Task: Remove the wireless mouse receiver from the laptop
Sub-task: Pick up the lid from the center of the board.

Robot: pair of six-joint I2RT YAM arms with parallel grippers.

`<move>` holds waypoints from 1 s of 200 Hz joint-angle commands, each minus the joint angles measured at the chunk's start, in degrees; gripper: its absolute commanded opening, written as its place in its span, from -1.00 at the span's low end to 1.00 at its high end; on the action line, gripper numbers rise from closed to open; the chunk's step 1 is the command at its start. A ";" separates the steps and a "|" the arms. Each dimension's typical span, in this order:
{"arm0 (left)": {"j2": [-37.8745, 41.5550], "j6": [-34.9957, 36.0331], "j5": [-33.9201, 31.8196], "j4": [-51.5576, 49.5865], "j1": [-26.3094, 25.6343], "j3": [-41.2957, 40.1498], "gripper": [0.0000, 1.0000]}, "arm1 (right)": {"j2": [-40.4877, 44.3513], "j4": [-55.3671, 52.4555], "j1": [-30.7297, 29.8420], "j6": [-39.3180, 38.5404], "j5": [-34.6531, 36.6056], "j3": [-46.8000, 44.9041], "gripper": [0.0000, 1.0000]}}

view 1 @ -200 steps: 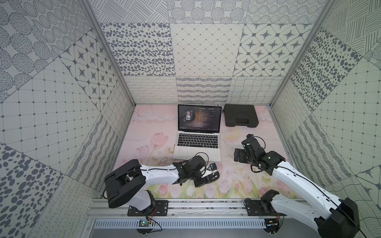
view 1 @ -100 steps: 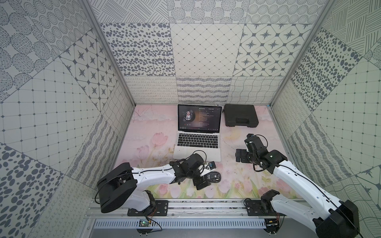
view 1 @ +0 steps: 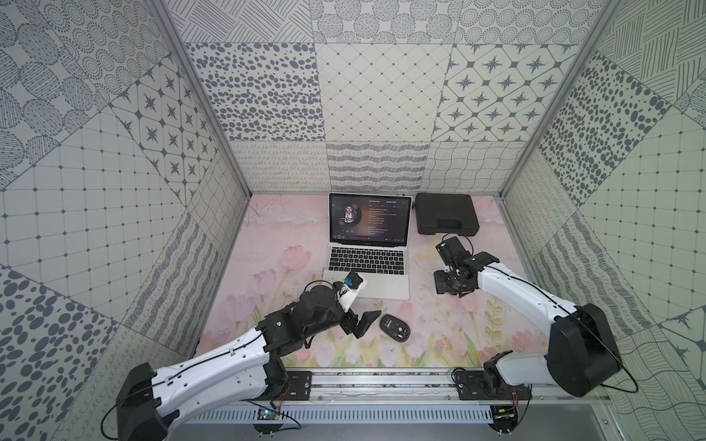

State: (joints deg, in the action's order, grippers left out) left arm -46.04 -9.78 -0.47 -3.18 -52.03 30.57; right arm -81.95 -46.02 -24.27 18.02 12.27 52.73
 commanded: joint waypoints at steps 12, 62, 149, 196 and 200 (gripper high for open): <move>-2.12 -16.95 9.95 -6.54 5.91 1.91 1.00 | -7.24 1.52 0.92 -1.89 2.80 2.85 0.13; -11.02 -19.75 23.67 -2.97 10.80 3.03 0.99 | -12.83 1.59 1.63 -2.70 3.96 5.08 -0.09; -11.07 -19.22 24.20 -3.02 12.25 1.95 0.99 | -17.80 1.76 3.27 -4.64 4.61 6.41 -0.40; -11.17 -19.40 23.94 -3.00 12.69 1.62 0.99 | -18.16 1.74 3.58 -4.17 2.53 6.29 -0.92; -11.18 -19.40 23.94 -3.04 12.64 1.68 0.99 | -18.07 1.80 3.62 -4.09 2.37 6.23 -0.96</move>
State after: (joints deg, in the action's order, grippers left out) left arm -57.01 -28.49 20.95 -6.61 -39.75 32.40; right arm -99.15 -44.82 -21.12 13.47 16.21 58.74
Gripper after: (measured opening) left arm 0.996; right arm 0.078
